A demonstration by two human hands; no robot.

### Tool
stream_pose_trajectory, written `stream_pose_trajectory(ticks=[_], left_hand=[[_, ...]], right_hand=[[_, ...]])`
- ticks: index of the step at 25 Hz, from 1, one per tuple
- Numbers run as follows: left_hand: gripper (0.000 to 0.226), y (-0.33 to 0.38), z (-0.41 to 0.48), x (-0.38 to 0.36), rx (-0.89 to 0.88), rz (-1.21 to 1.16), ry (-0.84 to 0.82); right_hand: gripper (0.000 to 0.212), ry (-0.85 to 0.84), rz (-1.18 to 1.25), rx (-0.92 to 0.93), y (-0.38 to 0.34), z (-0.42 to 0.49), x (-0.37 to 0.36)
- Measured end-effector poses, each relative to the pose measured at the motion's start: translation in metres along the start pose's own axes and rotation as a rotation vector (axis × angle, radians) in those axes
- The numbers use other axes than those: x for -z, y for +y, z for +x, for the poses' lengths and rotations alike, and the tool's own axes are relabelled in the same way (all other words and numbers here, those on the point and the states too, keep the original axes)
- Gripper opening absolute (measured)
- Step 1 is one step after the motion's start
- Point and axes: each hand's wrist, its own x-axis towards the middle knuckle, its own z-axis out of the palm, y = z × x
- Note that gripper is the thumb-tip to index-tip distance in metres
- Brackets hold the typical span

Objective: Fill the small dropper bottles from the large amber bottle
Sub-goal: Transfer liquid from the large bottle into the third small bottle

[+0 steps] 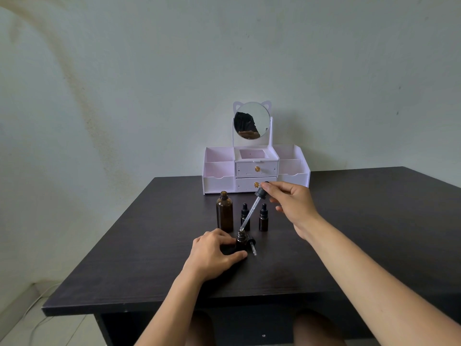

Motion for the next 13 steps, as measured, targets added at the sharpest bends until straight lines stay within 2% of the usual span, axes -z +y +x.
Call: stream_pose_trajectory(ticks=[6,9,10,12,13], left_hand=[[0.062,-0.001,-0.001,0.004,0.027,-0.059,-0.060],[0.037,-0.010,0.004,0.021,0.057,-0.138,-0.134],[0.029,-0.013,0.008,0.027,0.081,-0.158,-0.111],[0.018,-0.020,0.017,0.033,0.155,-0.216,0.041],[0.025,-0.025,0.022,0.032,0.186,-0.251,0.113]], right_hand=[[0.018,0.011,0.014,0.024,-0.005,0.001,0.001],[0.013,0.035,0.079,0.042,-0.018,0.011,0.002],[0.012,0.044,0.095,0.055,-0.023,0.016,0.002],[0.008,0.062,0.105,0.101,-0.033,0.028,-0.003],[0.004,0.070,0.106,0.130,-0.036,0.034,-0.007]])
